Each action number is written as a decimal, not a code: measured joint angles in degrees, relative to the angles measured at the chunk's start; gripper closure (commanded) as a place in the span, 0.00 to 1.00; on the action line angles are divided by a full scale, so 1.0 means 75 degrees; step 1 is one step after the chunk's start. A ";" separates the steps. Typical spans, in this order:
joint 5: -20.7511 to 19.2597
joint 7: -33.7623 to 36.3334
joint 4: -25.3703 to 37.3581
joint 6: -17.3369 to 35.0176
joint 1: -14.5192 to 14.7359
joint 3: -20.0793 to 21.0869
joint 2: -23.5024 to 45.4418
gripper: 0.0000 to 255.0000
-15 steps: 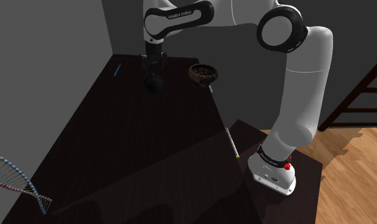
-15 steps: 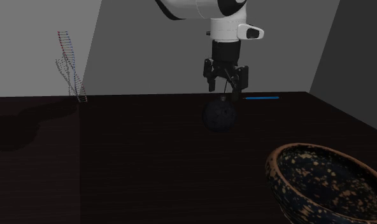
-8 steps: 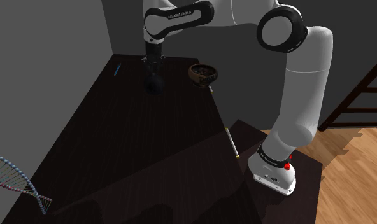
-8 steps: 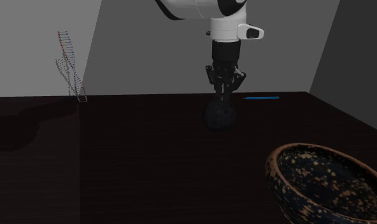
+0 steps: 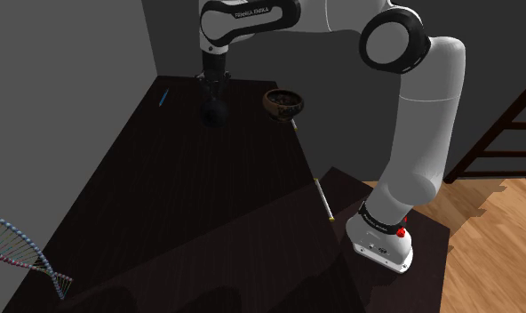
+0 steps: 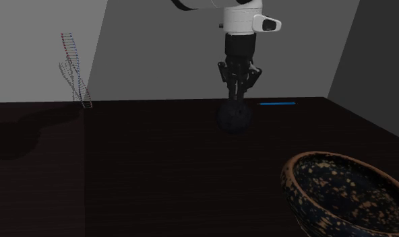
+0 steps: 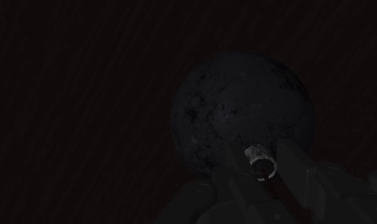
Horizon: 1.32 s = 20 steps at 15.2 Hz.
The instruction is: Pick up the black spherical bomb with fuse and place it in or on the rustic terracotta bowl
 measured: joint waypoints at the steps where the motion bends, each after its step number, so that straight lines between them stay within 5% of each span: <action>1: 0.0000 0.0003 0.0088 -0.0092 0.0003 0.0002 -0.0005 1.00; 20: -0.0012 -0.0007 0.2345 -0.2153 0.0047 0.0011 0.0190 1.00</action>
